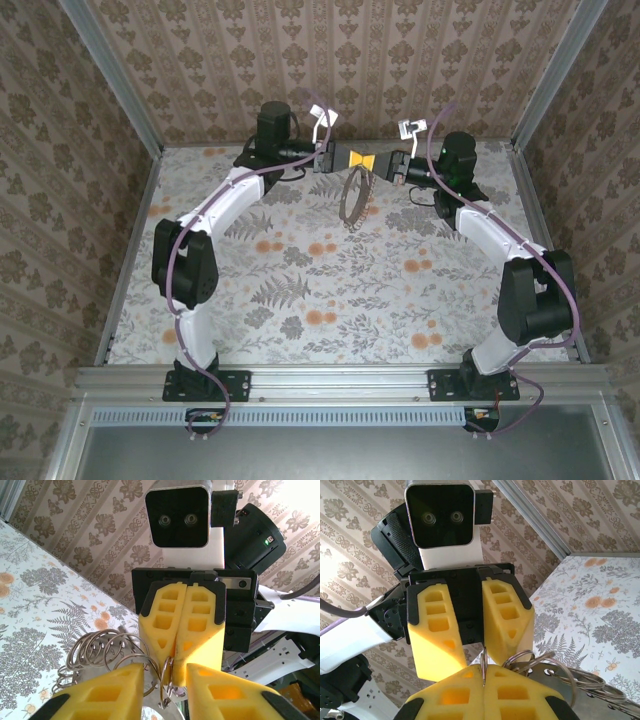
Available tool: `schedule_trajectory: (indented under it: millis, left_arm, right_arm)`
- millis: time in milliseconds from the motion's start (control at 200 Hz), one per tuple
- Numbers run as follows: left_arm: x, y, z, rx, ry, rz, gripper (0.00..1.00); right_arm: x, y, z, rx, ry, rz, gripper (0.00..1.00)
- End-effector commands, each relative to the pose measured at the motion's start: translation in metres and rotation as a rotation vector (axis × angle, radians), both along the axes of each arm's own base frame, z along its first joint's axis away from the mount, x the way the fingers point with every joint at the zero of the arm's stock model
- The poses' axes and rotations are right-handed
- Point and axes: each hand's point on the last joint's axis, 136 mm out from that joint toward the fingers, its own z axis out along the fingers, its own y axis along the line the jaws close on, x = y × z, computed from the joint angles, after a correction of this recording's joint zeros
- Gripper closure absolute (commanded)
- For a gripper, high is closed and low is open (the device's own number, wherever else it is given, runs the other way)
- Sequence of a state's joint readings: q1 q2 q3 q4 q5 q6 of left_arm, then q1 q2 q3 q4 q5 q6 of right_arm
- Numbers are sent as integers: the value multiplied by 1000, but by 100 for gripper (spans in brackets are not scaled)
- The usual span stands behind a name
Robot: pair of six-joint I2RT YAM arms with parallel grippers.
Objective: Put the keys on the keyring
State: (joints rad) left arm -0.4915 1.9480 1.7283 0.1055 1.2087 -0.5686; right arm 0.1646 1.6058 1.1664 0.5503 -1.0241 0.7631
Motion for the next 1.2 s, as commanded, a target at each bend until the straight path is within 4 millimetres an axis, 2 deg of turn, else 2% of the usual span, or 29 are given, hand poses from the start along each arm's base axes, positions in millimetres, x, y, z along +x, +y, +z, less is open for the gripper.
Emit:
schedule_trajectory:
  millis: [0,165,310,440,565,650,785,955,990,1005,1110,1195]
  left_arm:
    - [-5,-2,4,-14,-27,-29,75]
    - [-8,0,6,-16,-36,-25,84]
    - [-10,0,9,-24,-48,-26,100]
    - [-12,-1,14,-32,-63,-23,100]
    - [-11,-1,17,-39,-73,9,100]
    - [-11,0,23,-56,-83,25,100]
    - [-12,2,33,-83,-98,51,100]
    - [-18,4,44,-110,-123,57,100]
    - [-20,5,46,-115,-127,60,100]
    - [-20,5,47,-117,-131,62,100]
    - [-23,7,54,-130,-143,70,100]
    - [-25,8,58,-136,-146,77,100]
  right_arm:
    - [2,2,20,18,-77,-6,100]
    - [2,2,16,15,-70,-7,100]
    - [1,2,15,16,-68,-7,100]
    - [0,2,18,20,-68,-9,100]
    - [-2,-3,26,26,-76,-34,69]
    - [-3,-13,31,25,-84,-76,57]
    - [-9,-27,32,24,-88,-140,55]
    - [-13,-41,14,7,-63,-256,54]
    - [-13,-42,6,4,-53,-265,54]
    - [-19,-43,16,11,-78,-269,54]
    - [-27,-43,14,26,-85,-262,53]
    - [-33,-38,14,29,-96,-242,48]
